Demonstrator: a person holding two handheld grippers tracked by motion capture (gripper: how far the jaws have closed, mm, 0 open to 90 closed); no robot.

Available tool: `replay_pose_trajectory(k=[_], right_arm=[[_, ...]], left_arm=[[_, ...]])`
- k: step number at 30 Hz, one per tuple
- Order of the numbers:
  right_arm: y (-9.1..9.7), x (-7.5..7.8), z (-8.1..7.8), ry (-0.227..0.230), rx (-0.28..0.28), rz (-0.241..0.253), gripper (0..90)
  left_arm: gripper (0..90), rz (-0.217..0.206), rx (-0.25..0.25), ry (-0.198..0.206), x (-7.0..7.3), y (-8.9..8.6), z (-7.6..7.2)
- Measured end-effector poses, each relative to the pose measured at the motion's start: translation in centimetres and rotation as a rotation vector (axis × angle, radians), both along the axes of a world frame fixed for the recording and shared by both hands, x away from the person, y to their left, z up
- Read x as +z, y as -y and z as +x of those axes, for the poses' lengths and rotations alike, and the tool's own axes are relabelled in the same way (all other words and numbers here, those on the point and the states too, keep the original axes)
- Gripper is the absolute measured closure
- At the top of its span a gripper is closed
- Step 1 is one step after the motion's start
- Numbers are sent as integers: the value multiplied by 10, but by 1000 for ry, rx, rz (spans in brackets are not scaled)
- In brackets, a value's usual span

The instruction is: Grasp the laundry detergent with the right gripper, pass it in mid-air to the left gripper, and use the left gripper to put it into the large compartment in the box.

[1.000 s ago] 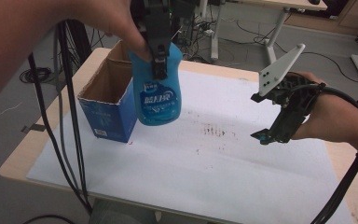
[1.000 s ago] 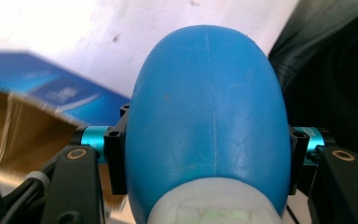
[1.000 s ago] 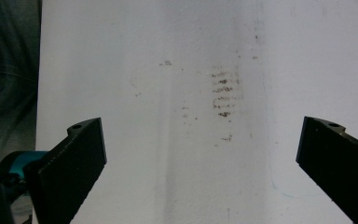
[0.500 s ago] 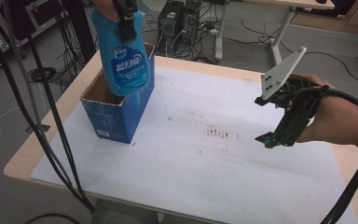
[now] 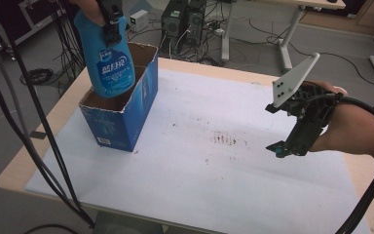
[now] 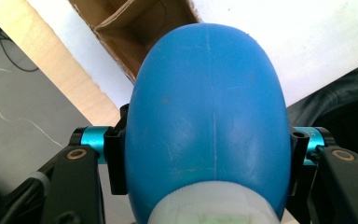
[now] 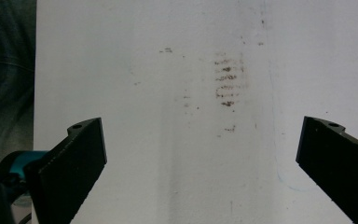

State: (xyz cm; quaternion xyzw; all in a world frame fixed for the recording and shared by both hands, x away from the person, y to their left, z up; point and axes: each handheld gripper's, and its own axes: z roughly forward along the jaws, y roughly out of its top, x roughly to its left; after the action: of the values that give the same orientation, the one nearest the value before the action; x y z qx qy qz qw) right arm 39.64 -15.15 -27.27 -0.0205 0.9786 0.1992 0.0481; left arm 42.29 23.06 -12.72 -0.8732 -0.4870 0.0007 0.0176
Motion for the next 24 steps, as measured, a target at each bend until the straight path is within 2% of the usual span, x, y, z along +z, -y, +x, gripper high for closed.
replay_pose_trajectory(k=[4, 7, 10, 15, 24], right_arm=[[0, -3, 3, -6, -9, -1, 6], [0, -4, 3, -8, -9, -2, 6], [0, -5, 3, -6, -14, 1, 6], [0, -7, 2, -13, -17, -4, 6], [1, -12, 0, -18, -23, -18, 6]], left_arm=[[382, 20, -1, -14, -15, -5, 6], [382, 19, -12, -25, -27, -8, 9], [382, 12, -53, -23, -40, -10, 10], [383, 36, -163, -22, -65, -9, 9], [382, 35, -306, -33, -107, -8, 12]])
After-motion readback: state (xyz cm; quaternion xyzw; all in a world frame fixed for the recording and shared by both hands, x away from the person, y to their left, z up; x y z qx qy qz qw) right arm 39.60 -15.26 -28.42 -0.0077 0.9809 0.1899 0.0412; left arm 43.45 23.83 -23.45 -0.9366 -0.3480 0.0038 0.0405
